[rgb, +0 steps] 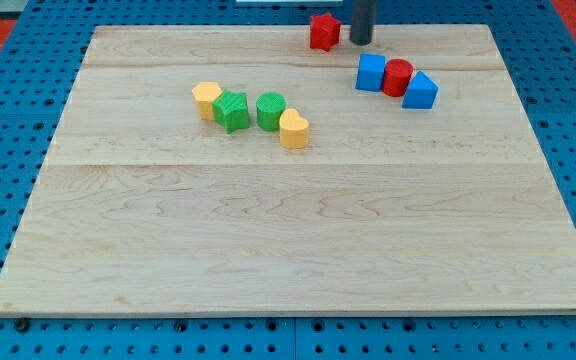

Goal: Move the red star to the left of the blue cube

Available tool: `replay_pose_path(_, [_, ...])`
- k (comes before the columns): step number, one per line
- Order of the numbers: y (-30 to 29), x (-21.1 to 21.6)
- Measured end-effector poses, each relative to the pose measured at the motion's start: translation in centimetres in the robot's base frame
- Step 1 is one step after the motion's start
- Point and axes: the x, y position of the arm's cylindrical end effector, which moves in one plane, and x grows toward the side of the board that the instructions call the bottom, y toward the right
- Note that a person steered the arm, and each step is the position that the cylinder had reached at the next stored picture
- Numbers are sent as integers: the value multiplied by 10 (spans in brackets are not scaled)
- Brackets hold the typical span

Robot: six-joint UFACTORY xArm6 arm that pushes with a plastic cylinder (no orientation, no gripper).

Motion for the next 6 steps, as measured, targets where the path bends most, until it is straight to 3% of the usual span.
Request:
replay_pose_path(1, [-4, -8])
replay_pose_path(3, [-120, 10])
replay_pose_path(4, [-125, 74])
replay_pose_path(5, [-139, 104])
replay_pose_path(6, [-233, 75])
